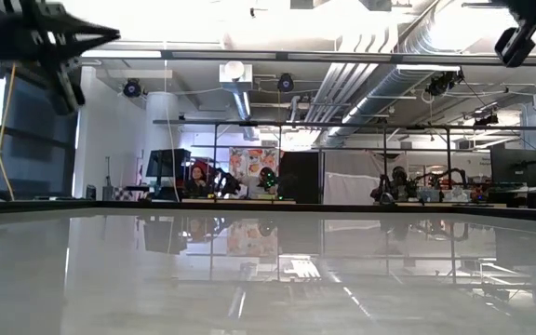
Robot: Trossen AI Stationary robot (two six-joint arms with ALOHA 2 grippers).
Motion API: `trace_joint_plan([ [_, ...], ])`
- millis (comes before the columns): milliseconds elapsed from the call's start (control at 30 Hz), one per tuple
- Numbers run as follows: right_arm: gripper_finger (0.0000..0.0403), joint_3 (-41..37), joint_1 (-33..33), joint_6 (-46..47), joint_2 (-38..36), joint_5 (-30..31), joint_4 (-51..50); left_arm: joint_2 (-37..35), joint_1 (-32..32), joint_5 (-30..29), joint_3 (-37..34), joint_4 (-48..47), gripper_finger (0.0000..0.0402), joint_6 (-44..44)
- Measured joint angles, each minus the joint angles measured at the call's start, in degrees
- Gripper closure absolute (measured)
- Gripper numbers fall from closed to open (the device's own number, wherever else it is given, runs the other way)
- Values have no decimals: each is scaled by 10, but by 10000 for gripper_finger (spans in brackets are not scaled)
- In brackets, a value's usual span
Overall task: Sort microfiber towel by color & place in baskets
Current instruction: Return to Home Position
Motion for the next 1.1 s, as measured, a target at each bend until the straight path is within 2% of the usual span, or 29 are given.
trace_joint_plan([
  [67,402,-12,-14,-7,-7,0,2,-21,61,79,-37,45,401,22],
  [200,402,-63,-42,-12,-26,-3,43,-58,163,217,-38,19,401,93],
  [333,402,-142,-71,-14,-45,-34,136,-92,247,294,-38,17,401,132],
  [433,403,-185,-101,-18,-56,-78,202,-116,301,327,-38,14,401,149],
  [567,403,-182,-161,-47,-59,-108,179,-135,353,362,-38,-7,401,173],
  [633,403,-182,-199,-63,-59,-144,166,-140,372,379,-38,-27,401,187],
  [800,403,-182,-309,-18,-59,-289,43,-141,404,419,-38,-81,401,224],
  [867,403,-181,-346,-23,-47,-360,30,-141,412,424,-38,-107,401,238],
  [933,403,-182,-372,-48,-42,-404,18,-141,416,426,-38,-134,401,255],
  [1000,403,-182,-395,-73,-33,-430,16,-141,418,426,-38,-162,401,283],
  [1100,403,-182,-420,-88,-20,-433,15,-139,418,427,-38,-183,401,326],
])
